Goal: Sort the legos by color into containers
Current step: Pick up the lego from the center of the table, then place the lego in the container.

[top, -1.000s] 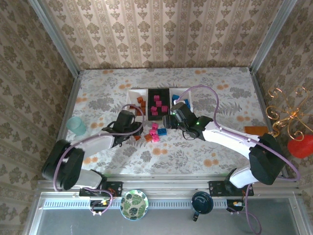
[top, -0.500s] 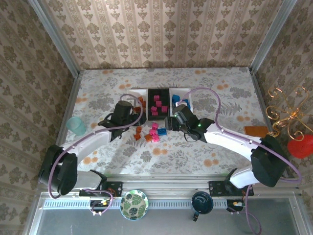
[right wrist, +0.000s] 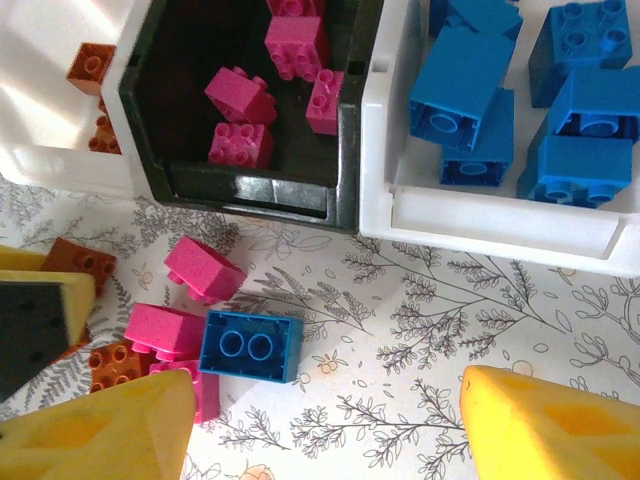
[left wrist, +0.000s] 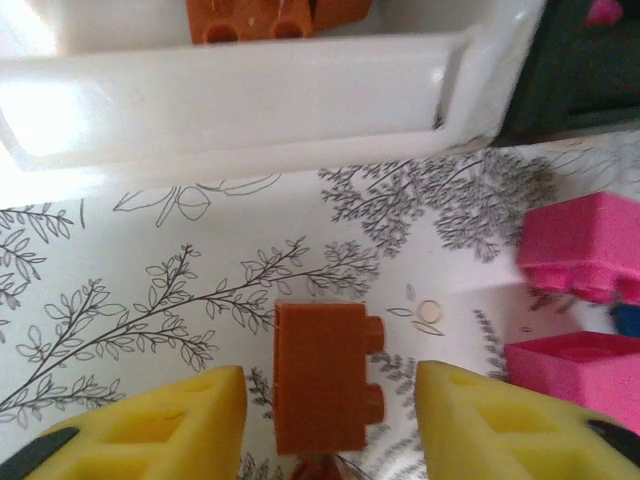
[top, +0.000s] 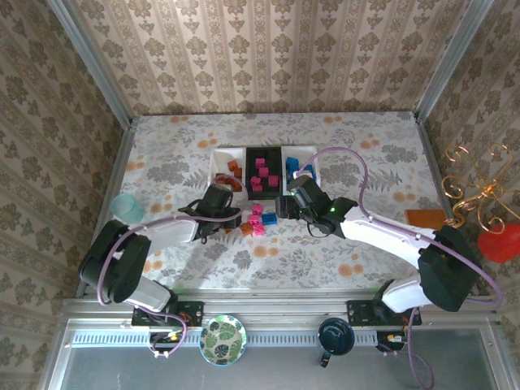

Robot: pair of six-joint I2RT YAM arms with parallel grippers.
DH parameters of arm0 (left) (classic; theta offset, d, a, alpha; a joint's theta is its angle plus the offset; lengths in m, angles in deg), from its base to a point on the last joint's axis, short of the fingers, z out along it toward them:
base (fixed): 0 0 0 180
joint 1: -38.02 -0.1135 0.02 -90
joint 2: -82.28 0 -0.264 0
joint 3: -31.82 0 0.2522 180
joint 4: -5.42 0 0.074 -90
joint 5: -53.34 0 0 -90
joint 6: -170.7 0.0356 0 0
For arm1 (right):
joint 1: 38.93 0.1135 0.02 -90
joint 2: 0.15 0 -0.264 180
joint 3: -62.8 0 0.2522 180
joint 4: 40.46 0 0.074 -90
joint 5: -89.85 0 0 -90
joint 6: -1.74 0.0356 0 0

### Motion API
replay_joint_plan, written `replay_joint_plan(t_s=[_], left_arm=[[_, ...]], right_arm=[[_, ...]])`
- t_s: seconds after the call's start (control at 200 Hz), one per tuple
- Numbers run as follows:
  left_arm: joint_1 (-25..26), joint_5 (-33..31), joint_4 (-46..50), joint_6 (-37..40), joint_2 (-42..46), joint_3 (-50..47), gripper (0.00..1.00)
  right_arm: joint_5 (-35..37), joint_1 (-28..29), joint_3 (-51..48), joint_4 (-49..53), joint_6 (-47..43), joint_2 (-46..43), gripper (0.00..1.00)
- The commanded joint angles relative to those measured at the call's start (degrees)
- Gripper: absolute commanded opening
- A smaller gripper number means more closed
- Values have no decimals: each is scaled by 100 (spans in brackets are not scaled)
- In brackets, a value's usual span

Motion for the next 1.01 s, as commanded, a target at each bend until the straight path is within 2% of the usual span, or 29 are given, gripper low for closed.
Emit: replay_joint_plan(t_s=[0.0, 0.165, 0.455, 0.625, 0.71, 1.0], left_arm=[[-5, -190, -222, 101, -285, 124, 45], [-18, -283, -468, 191, -544, 188, 33], [38, -258, -292, 215, 109, 160, 19], [110, -300, 202, 152, 974, 360, 18], [48, -424, 485, 241, 1125, 685, 18], [-741, -94, 411, 264, -361, 1933, 18]], right_arm=[[211, 23, -14, 163, 14, -293, 72], [215, 17, -26, 215, 4, -339, 72], [220, 16, -44, 202, 13, -346, 72], [193, 22, -33, 161, 32, -321, 72], [179, 23, -33, 142, 49, -305, 72], [-33, 87, -94, 150, 60, -224, 72]])
